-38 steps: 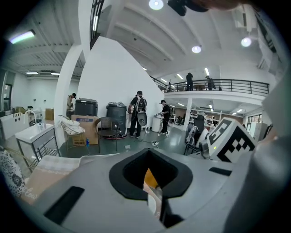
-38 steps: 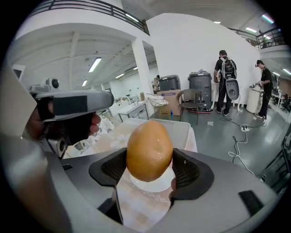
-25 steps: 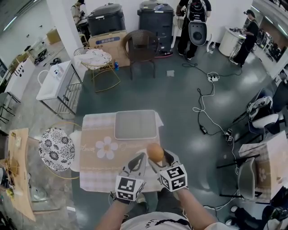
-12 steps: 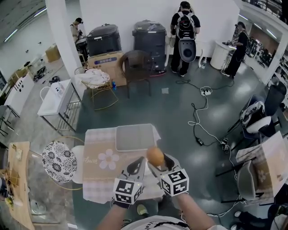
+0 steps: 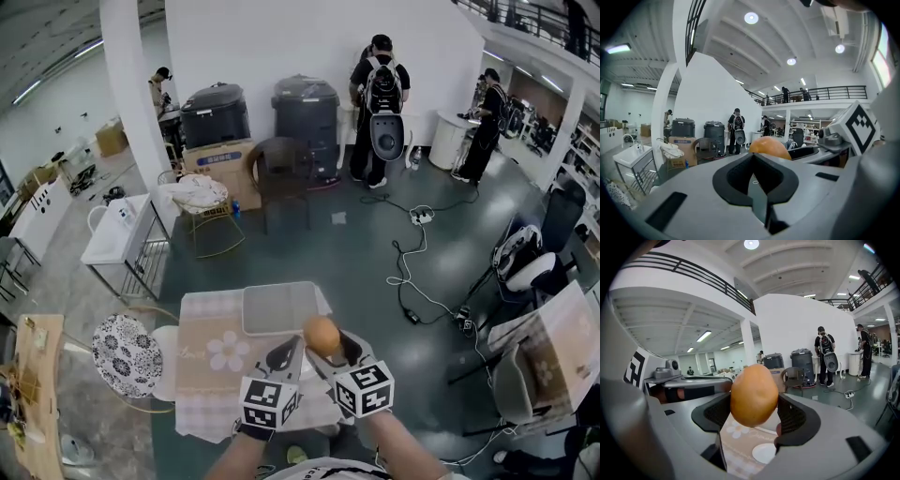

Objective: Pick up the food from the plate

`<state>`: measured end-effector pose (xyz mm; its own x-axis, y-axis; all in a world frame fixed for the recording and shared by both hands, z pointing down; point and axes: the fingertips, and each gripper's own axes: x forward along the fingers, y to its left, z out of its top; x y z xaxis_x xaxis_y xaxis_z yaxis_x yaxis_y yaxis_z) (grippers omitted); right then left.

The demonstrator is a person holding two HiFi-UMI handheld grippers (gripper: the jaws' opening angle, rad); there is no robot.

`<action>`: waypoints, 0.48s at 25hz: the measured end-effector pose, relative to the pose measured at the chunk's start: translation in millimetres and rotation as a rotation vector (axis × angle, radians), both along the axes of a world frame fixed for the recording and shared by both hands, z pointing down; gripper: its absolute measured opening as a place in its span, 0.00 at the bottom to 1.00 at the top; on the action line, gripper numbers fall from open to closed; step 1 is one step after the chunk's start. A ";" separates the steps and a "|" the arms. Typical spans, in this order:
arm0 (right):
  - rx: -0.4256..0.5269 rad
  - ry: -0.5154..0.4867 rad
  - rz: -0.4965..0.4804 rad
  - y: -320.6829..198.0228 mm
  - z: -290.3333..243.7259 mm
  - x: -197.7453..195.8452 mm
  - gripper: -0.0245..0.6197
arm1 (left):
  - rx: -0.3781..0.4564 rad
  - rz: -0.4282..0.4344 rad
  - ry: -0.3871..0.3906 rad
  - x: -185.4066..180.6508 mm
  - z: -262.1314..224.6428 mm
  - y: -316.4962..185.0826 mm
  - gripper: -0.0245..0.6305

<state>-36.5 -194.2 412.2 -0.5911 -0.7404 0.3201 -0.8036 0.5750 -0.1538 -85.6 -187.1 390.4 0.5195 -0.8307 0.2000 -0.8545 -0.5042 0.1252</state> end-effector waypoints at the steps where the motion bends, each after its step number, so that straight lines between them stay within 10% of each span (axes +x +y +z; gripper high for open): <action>1: 0.004 0.003 0.002 1.0 -1.0 0.6 0.51 | 0.001 0.001 -0.003 0.4 -1.1 0.9 0.05; 12: 0.021 0.011 0.003 8.6 -5.8 6.1 0.51 | 0.000 0.008 -0.028 8.7 -4.4 7.8 0.05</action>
<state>-30.4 -185.6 406.4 -0.5856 -0.7485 0.3111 -0.8066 0.5760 -0.1326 -76.9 -179.3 386.0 0.5203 -0.8267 0.2141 -0.8536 -0.5109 0.1014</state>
